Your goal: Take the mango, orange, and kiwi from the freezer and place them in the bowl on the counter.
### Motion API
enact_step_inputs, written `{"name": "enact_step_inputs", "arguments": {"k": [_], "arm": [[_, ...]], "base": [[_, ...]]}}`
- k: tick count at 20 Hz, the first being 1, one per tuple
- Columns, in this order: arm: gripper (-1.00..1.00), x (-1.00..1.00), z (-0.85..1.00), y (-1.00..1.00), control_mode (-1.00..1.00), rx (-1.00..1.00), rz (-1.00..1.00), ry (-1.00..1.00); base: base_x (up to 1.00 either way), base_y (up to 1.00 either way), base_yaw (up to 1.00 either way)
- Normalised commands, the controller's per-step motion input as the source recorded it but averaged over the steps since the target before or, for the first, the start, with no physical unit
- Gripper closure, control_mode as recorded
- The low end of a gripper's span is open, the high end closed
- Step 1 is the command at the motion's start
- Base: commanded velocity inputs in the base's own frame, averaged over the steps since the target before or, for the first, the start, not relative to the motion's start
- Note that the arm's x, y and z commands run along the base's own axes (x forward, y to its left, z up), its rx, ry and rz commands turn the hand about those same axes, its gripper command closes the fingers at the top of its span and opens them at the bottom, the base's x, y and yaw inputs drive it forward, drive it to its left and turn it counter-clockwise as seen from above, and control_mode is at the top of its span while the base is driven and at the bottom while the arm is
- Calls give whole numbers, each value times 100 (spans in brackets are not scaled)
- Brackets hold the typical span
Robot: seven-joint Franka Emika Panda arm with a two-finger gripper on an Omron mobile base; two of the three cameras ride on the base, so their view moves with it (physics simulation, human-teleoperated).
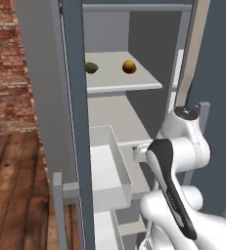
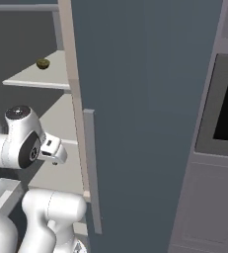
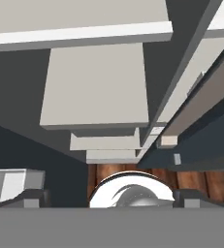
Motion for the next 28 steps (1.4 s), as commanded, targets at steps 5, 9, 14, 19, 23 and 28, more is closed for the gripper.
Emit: {"name": "enact_step_inputs", "arguments": {"k": [5, 9, 14, 19, 23, 28], "arm": [[-100, 0, 0, 0, 100, 0, 0, 0], [-100, 0, 13, 0, -100, 0, 1, -3], [-100, 0, 93, 0, -100, -2, 2, -28], [-100, 0, 100, 3, -100, -7, 5, -30], [-100, 0, 100, 0, -100, -5, 3, -24], [-100, 1, 99, 0, -100, 0, 3, -25]], "base": [[21, 6, 1], [6, 0, 0], [0, 0, 0], [0, 0, 0], [0, 0, 0], [0, 0, 0]]}}
